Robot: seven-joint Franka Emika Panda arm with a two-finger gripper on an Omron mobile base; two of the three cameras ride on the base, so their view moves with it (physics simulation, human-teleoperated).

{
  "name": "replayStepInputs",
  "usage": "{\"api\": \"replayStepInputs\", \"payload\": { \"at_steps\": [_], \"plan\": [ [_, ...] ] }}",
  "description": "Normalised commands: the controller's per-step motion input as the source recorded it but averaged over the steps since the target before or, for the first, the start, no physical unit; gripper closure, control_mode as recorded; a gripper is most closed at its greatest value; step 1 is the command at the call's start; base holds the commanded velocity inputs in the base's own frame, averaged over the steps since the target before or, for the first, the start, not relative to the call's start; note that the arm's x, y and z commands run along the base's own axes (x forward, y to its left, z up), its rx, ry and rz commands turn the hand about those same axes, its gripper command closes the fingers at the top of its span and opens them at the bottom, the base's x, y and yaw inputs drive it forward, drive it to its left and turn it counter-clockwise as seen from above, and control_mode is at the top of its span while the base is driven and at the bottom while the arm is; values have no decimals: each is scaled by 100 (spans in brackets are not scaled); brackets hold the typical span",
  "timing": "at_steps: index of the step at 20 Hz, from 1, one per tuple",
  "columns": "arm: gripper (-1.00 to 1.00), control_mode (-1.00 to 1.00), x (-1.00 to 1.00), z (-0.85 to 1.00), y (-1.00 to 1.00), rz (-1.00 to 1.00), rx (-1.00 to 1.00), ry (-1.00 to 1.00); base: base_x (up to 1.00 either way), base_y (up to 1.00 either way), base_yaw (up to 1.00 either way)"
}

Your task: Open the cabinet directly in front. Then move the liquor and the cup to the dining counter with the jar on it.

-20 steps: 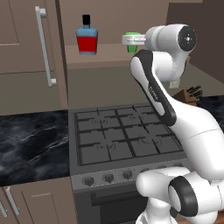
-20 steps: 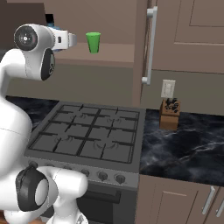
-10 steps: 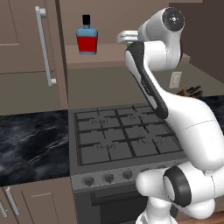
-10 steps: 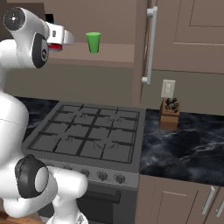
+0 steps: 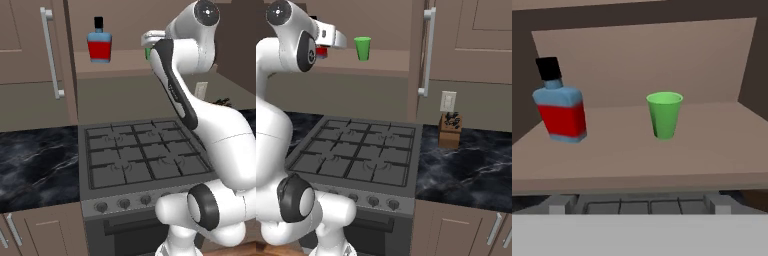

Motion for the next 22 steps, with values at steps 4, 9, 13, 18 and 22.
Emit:
{"api": "replayStepInputs", "payload": {
  "at_steps": [4,9,13,18,22],
  "plan": [
    [-100,-100,10,-12,-37,0,0,-1,0,0,0],
    [-100,-100,24,-2,-31,0,0,0,0,0,0],
    [-100,-100,28,0,-33,0,1,0,0,0,0],
    [-100,-100,18,0,-31,0,1,0,0,0,0],
    [-100,-100,5,3,-16,0,1,0,0,0,0]
  ]
}}
